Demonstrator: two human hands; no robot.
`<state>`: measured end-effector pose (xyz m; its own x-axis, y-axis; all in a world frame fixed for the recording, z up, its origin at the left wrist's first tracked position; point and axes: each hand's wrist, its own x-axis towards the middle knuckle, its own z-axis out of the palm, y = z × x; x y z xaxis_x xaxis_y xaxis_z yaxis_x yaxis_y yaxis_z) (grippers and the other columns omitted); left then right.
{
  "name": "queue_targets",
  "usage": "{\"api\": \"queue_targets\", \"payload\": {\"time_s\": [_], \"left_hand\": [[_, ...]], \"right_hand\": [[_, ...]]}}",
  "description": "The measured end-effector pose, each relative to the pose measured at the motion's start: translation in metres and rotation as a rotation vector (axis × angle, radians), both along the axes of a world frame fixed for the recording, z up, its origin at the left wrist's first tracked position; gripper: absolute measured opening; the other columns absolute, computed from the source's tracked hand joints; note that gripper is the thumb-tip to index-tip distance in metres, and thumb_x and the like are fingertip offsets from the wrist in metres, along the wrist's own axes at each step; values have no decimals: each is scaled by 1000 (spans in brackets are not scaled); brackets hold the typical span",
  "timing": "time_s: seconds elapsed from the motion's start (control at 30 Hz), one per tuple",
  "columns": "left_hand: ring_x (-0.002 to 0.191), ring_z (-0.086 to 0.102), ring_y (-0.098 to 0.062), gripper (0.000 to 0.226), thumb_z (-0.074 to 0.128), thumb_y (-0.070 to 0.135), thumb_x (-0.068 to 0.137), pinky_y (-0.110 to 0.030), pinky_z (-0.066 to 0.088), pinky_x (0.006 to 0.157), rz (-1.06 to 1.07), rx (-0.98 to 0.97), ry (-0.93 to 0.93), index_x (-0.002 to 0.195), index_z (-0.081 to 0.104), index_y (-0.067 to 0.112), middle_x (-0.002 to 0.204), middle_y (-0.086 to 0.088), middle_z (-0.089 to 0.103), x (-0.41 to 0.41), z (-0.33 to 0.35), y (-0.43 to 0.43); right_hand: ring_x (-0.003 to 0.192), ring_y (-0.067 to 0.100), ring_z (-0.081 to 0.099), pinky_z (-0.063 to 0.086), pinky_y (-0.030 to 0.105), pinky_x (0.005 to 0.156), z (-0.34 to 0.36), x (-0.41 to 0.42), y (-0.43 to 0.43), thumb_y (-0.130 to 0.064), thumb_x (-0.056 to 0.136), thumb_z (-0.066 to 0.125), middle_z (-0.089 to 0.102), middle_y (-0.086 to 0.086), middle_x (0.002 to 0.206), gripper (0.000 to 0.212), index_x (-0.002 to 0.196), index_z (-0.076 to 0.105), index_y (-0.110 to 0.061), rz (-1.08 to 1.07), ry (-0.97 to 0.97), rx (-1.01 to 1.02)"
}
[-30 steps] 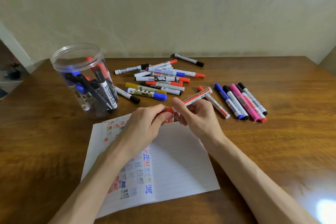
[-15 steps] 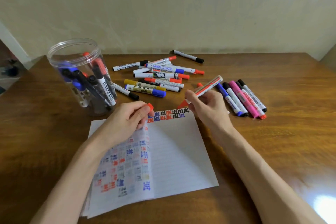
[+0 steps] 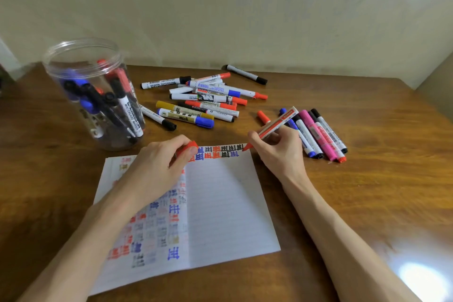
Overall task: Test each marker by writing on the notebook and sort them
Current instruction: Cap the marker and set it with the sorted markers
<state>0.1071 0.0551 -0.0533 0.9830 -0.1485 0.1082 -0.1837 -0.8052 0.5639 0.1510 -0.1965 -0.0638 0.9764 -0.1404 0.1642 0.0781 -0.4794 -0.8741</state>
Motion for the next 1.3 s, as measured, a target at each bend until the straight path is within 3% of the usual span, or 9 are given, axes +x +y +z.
{"api": "queue_targets", "payload": {"time_s": [0.17, 0.33, 0.5, 0.9, 1.1, 1.3], "left_hand": [[84, 64, 7, 28, 45, 53, 101, -10, 48, 57, 0, -3, -43, 117, 60, 35, 94, 28, 60, -1, 1, -1], [88, 63, 6, 28, 49, 51, 101, -9, 47, 59, -7, 1, -36, 120, 60, 34, 102, 22, 62, 0, 0, 0], [89, 63, 4, 27, 50, 49, 100, -10, 47, 62, -14, -2, -23, 120, 61, 33, 104, 20, 64, 1, 0, 0], [86, 61, 8, 27, 51, 49, 100, -8, 44, 59, -17, 22, -30, 120, 61, 34, 101, 23, 61, 1, 0, 0], [88, 62, 6, 28, 52, 50, 99, -9, 45, 60, -24, 26, -23, 120, 61, 34, 104, 21, 63, 1, -1, 1], [90, 64, 3, 27, 53, 50, 98, -11, 47, 64, -31, 19, -28, 119, 61, 34, 104, 20, 66, 2, -2, 2]], "right_hand": [[74, -8, 71, 53, 8, 65, -1, 0, 1, -28, 93, 79, 71, -18, 75, 19, 79, 67, -22, 25, -36, -27], [72, -11, 68, 52, 7, 63, 0, -1, 2, -26, 93, 79, 67, -21, 72, 23, 76, 64, -26, 43, -60, -64], [74, 3, 71, 56, 13, 66, -5, 3, -1, -27, 94, 77, 74, -7, 78, 19, 82, 70, -15, 0, -54, -72], [73, -6, 70, 52, 8, 65, 0, -2, 1, -24, 93, 78, 71, -16, 73, 21, 76, 66, -22, 54, -66, -60], [74, 7, 72, 60, 19, 70, -7, 3, -3, -26, 94, 77, 75, -4, 81, 19, 82, 69, -14, 7, -58, -68], [75, 2, 72, 57, 14, 69, -2, 0, 0, -26, 93, 78, 73, -12, 75, 20, 77, 66, -22, 27, -66, -51]]}}
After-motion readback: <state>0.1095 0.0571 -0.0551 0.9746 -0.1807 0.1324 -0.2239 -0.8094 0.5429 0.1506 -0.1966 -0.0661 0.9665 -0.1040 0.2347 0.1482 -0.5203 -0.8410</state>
